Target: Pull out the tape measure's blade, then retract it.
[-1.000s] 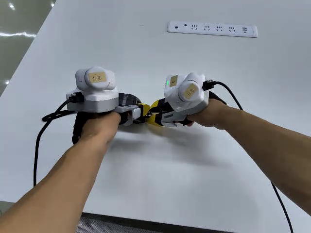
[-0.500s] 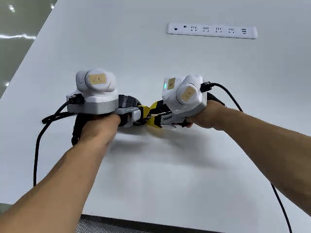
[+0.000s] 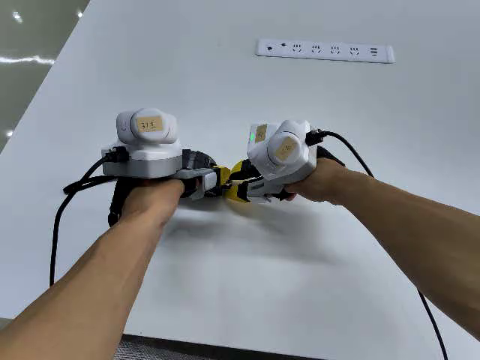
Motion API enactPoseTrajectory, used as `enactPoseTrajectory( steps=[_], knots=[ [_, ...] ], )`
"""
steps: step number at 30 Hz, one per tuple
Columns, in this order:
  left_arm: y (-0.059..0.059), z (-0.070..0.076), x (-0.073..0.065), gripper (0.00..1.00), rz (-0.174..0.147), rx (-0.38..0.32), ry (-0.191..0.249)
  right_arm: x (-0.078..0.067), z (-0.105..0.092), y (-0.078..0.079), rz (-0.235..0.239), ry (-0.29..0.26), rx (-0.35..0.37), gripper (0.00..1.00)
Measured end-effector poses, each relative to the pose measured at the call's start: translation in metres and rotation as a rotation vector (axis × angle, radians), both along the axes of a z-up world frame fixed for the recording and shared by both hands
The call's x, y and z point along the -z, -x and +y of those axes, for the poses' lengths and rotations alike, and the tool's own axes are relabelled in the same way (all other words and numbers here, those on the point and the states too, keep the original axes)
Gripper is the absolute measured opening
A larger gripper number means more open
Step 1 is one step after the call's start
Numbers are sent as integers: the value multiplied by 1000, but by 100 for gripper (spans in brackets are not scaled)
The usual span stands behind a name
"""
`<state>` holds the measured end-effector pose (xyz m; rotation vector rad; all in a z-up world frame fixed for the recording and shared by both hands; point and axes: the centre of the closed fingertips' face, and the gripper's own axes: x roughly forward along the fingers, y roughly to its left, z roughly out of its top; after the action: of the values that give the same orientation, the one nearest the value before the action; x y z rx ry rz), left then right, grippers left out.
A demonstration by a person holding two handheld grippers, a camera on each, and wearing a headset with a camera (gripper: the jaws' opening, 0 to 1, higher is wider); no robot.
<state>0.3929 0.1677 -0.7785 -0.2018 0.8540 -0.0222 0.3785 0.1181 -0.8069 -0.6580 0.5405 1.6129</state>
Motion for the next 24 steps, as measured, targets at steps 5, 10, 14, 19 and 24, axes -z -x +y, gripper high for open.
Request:
enactPoseTrajectory(
  steps=[5,10,14,19,24],
  knots=[
    [0,0,0,64,3,-5,8,-1,-3,0,1,3,5,16],
    [2,0,0,66,4,-3,2,-5,-7,-1,1,4,13,18],
    [5,1,0,66,10,6,2,-7,-11,-2,6,4,28,21],
    [9,3,-2,69,5,15,-2,-8,-20,-1,20,13,55,26],
    [12,3,-4,70,1,36,-14,-10,-30,-2,26,17,87,29]
  ],
)
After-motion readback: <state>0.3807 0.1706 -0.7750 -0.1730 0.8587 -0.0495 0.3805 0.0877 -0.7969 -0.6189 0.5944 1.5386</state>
